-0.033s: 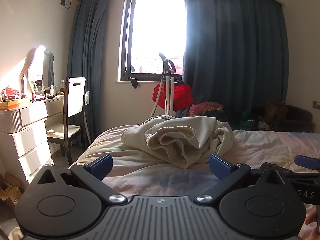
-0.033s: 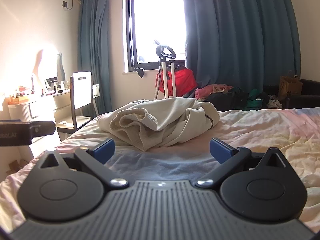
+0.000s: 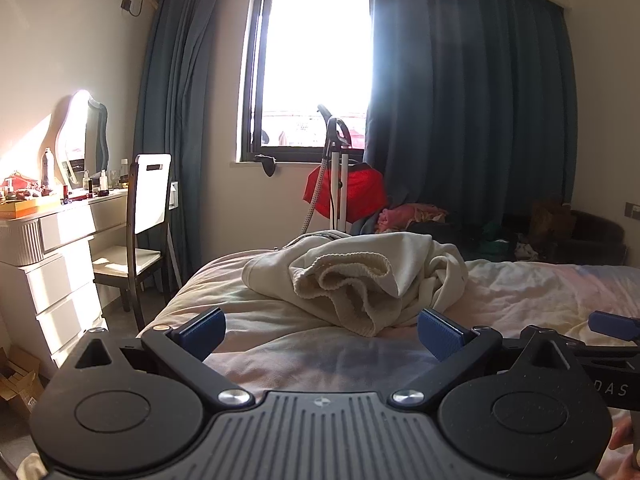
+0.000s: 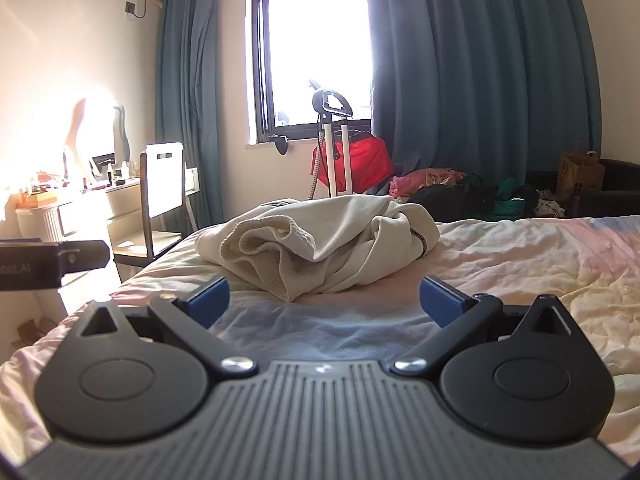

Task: Fold clothes
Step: 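Move both tools toward the crumpled cream sweatpants on the bed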

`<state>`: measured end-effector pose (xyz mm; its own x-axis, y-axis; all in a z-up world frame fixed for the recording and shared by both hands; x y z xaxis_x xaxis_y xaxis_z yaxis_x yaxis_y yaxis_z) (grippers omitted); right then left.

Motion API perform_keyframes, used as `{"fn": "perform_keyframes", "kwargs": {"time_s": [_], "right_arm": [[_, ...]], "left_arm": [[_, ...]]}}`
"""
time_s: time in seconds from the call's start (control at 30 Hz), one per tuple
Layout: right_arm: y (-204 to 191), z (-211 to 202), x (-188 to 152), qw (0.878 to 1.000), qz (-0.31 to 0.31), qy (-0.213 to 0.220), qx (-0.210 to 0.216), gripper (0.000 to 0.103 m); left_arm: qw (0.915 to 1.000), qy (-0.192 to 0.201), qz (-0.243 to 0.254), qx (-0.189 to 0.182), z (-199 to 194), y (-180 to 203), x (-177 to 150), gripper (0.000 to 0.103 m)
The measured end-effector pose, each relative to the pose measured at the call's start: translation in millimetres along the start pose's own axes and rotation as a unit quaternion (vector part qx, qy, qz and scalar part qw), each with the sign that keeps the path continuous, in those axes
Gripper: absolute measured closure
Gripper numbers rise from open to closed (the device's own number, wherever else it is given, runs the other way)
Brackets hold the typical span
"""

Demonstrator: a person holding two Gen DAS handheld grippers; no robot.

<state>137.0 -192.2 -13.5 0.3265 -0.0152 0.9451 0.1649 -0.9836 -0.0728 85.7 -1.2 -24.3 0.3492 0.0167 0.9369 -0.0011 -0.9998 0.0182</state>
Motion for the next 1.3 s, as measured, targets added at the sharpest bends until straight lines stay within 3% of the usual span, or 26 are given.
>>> {"fn": "perform_keyframes", "kwargs": {"time_s": [0.2, 0.4, 0.73, 1.3], "right_arm": [[6.2, -4.7, 1.5, 0.999, 0.032, 0.007, 0.011, 0.0], [5.9, -9.4, 5.0, 1.0, 0.026, 0.013, -0.004, 0.0], [3.5, -14.3, 6.0, 0.999, 0.01, 0.021, -0.025, 0.0], [10.5, -16.3, 8.7, 0.999, 0.015, 0.021, -0.029, 0.0]], "left_arm": [[0.9998, 0.016, 0.002, -0.006, -4.7, 5.2, -1.6, 0.0], [0.9997, 0.015, 0.007, -0.019, -16.1, 9.1, -5.6, 0.0], [0.9995, 0.017, 0.027, -0.002, -13.2, 15.4, -9.7, 0.0], [0.9996, -0.011, 0.027, -0.002, 4.8, 19.5, -24.6, 0.0]]}}
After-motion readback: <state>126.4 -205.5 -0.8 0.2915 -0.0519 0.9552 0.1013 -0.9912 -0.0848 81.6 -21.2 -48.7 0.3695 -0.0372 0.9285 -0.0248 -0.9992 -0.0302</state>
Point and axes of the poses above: each gripper's, at about its wrist camera, not at the fingertips, and z roughly the way its jaws point, y to its right, x to its top, the point moved 9 cm from there along z, roughly the way its jaws point, and after that the axes turned 5 degrees about -y, right-handed, at the moved point
